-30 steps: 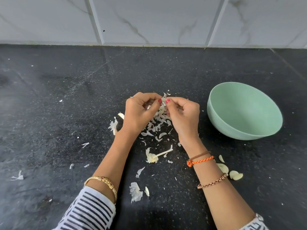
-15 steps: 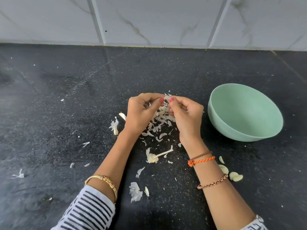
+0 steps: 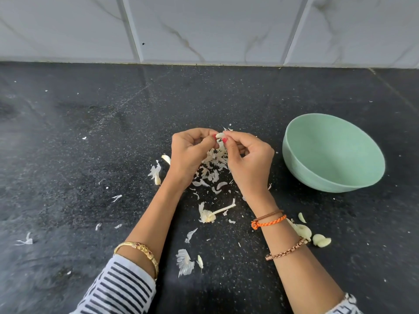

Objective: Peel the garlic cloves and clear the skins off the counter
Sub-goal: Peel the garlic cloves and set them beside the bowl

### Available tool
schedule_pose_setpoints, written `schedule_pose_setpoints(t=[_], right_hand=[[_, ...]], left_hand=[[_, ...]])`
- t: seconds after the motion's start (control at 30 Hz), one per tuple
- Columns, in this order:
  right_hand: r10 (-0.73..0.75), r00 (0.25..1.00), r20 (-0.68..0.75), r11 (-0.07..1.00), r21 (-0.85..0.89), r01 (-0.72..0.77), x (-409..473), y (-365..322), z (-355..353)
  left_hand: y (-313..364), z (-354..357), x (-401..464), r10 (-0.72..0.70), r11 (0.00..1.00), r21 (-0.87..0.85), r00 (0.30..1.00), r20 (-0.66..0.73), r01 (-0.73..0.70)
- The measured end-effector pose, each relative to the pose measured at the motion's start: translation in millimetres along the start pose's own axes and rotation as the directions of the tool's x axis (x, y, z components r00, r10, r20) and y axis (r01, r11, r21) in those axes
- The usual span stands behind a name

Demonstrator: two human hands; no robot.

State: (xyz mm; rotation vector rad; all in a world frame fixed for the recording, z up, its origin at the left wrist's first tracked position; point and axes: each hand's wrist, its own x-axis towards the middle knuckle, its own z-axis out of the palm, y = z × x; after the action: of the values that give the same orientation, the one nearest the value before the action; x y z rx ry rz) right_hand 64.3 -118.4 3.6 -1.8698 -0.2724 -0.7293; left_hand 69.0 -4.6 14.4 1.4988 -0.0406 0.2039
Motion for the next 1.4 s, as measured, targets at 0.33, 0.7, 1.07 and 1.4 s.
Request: schedule_pose_setpoints(t=[0.33,0.7,1.07,1.4], right_hand=[[0.383,0.905,0.187,0.782,0.456,-0.425,9,-18,-10],[0.597,0.738,0.315,0.575,0.474,-0.667,9,-18,-10],[0.532,0.768,0.356,0.632,0.437,-0.64,8,-19,-11],[0.641,0.745,0.183,0.617,0.454,-0.642,8,-20,-6]], left_hand=[[-5,-10,8,0.009,1.0,-0.005,0.991,-0.136,-0.01],[-10,-7,6,0.243,0.97,0.031,0.97,0.016,-0.243],[-8,-9,7,0.116,0.99,-0.091,0.984,0.132,-0.104],[-1,-2,4,0.091,0.972,-0.219,0.996,0.004,-0.088]])
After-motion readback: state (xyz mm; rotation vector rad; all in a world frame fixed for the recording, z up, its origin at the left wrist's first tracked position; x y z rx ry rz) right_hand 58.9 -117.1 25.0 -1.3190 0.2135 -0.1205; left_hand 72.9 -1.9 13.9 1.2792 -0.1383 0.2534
